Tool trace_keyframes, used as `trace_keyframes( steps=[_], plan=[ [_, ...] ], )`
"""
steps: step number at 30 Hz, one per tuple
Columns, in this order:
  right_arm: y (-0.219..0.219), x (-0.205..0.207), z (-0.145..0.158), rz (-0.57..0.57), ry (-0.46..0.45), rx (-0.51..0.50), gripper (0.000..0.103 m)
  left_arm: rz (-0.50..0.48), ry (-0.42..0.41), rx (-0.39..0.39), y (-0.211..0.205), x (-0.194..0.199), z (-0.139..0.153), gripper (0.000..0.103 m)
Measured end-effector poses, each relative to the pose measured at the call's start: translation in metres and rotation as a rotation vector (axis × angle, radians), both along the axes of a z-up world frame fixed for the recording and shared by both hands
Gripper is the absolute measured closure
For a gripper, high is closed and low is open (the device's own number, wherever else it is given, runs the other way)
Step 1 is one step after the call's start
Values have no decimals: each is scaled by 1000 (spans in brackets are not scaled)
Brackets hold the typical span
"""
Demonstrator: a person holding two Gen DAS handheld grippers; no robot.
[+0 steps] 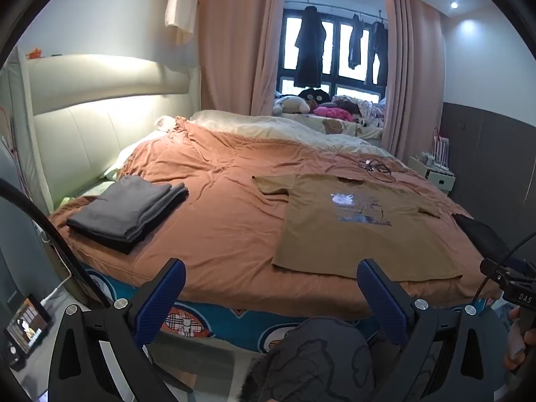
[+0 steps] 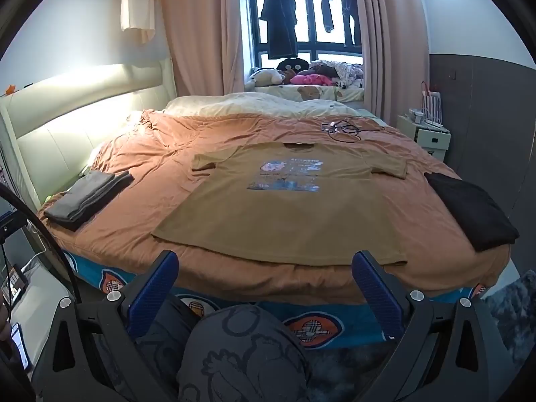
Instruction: Fold small clothes
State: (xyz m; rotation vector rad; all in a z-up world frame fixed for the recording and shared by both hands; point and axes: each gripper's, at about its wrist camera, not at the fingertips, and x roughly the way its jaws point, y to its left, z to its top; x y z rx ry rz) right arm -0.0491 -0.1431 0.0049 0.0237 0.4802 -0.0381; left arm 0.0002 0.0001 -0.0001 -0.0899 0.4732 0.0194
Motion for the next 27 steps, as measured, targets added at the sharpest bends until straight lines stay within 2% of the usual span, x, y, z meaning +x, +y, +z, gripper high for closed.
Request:
trace_keyframes(
  steps=[12,13,27],
  plan=[
    [2,-1,3,-12,3,-20,0,-21,-21,-17,4,-7,11,0],
    [-2,-3,5,-11,2,-17,0,-22,-22,-11,0,-5,5,0],
    [-6,-13,9,-10,-9,-17,0,-30,-35,-24,-6,-10,5,0]
  ],
)
